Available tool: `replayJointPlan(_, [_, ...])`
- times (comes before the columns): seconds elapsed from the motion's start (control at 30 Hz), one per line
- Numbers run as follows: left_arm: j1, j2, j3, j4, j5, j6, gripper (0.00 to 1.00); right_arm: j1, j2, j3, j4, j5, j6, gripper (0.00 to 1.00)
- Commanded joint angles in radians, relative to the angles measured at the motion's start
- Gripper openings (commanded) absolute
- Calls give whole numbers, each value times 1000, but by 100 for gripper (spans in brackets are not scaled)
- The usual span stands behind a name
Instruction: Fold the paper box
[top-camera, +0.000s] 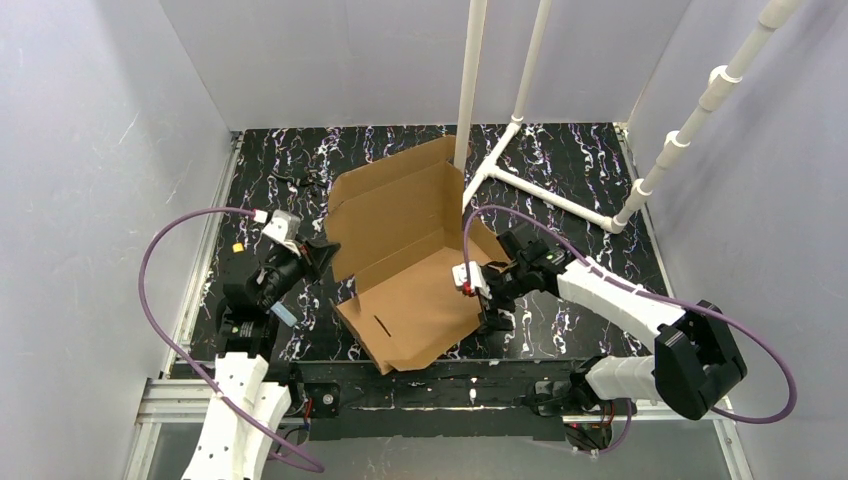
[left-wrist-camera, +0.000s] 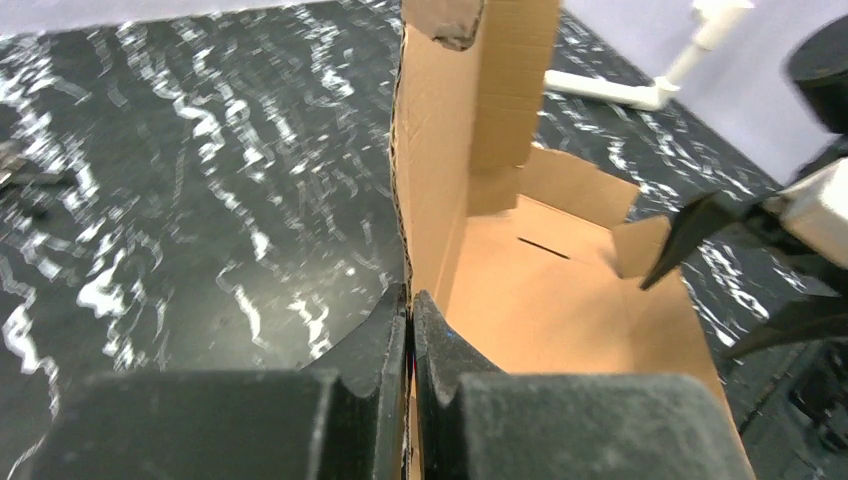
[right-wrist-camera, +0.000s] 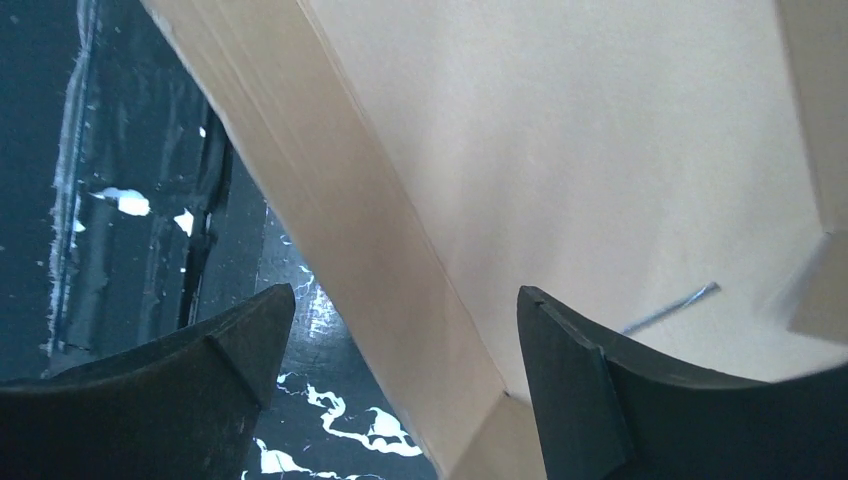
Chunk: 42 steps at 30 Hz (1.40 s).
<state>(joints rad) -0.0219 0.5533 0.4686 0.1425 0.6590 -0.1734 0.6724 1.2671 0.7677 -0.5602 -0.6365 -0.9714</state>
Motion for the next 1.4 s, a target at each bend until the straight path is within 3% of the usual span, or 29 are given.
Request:
replayJointPlan(0.0, [-5, -78, 62, -232, -245, 36, 0, -82, -9, 96, -92, -184, 13, 90])
replayJointPlan(0.2, [-10, -149, 81, -316, -323, -35, 0, -231, 11, 189, -45, -179, 195, 91])
replayJointPlan(0.3, [-16, -180, 67, -334, -304, -70, 0, -335, -3, 121, 236, -51, 517, 91])
replayJointPlan(0.37, [-20, -201, 50, -333, -297, -90, 0, -374, -1, 41, 412, 73, 647, 93])
replayJointPlan(0.43, [-25, -213, 46, -332, -288, -97, 0, -382, 33, 7, 483, 153, 693, 96])
replayJointPlan(0.7, [-38, -220, 48, -325, -259, -92, 0, -366, 234, 40, 628, 210, 731, 89])
replayJointPlan(0.83, [-45, -227, 46, -317, -236, -89, 0, -355, 281, 35, 655, 121, 757, 68])
replayJointPlan(0.9, [-48, -233, 43, -305, -214, -89, 0, -352, 276, 15, 680, 129, 763, 49])
replayJointPlan(0.97, [-51, -239, 40, -290, -185, -93, 0, -352, 268, 15, 679, 149, 765, 23])
replayJointPlan(1.03, [-55, -248, 44, -286, -152, -98, 0, -357, 237, 13, 671, 159, 765, 9])
replayJointPlan(1.1, [-63, -262, 51, -296, -129, -103, 0, -362, 174, -10, 678, 165, 767, 2])
replayJointPlan(1.37, [-87, -350, 36, -285, -28, -125, 0, -410, -30, -59, 686, 192, 800, 1])
